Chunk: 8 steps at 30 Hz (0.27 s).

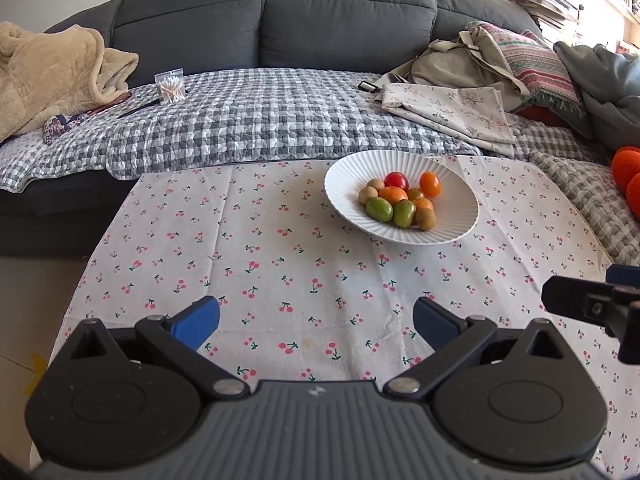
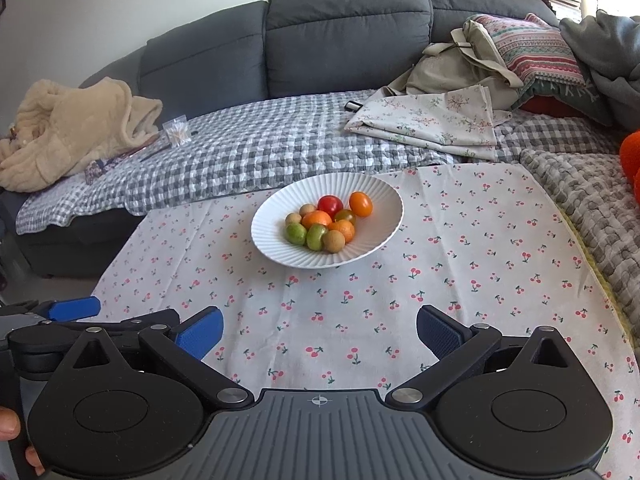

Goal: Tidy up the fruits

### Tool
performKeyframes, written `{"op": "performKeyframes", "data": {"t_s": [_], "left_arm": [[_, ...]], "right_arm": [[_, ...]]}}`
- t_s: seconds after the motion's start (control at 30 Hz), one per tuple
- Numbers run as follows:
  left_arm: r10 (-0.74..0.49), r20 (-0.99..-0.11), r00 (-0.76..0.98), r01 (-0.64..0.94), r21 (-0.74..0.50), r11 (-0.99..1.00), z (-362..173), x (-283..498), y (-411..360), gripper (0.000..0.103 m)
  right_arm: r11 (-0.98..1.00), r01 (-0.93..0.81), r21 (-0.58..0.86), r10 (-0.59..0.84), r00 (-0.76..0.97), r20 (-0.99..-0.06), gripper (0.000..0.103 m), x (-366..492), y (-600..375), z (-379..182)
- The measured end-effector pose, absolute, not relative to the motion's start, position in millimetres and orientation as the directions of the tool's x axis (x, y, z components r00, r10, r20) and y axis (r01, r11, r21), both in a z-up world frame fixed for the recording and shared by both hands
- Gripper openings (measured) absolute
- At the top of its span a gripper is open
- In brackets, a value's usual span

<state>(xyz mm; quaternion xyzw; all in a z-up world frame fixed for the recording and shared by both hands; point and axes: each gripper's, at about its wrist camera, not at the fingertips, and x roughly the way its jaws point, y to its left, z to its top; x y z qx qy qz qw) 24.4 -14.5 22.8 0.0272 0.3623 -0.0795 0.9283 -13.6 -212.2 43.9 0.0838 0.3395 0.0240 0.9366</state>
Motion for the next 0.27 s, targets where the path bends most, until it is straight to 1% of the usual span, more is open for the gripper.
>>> {"op": "performKeyframes", "data": {"t_s": [0.27], "left_arm": [[-0.138, -0.668, 0.731, 0.182, -0.004, 0.983, 23.6, 23.2, -14.7, 0.102]], "right_arm": [[0.986, 0.008, 0.169, 0.102, 0.767, -0.633, 0.103, -13.7, -211.2, 42.5]]}}
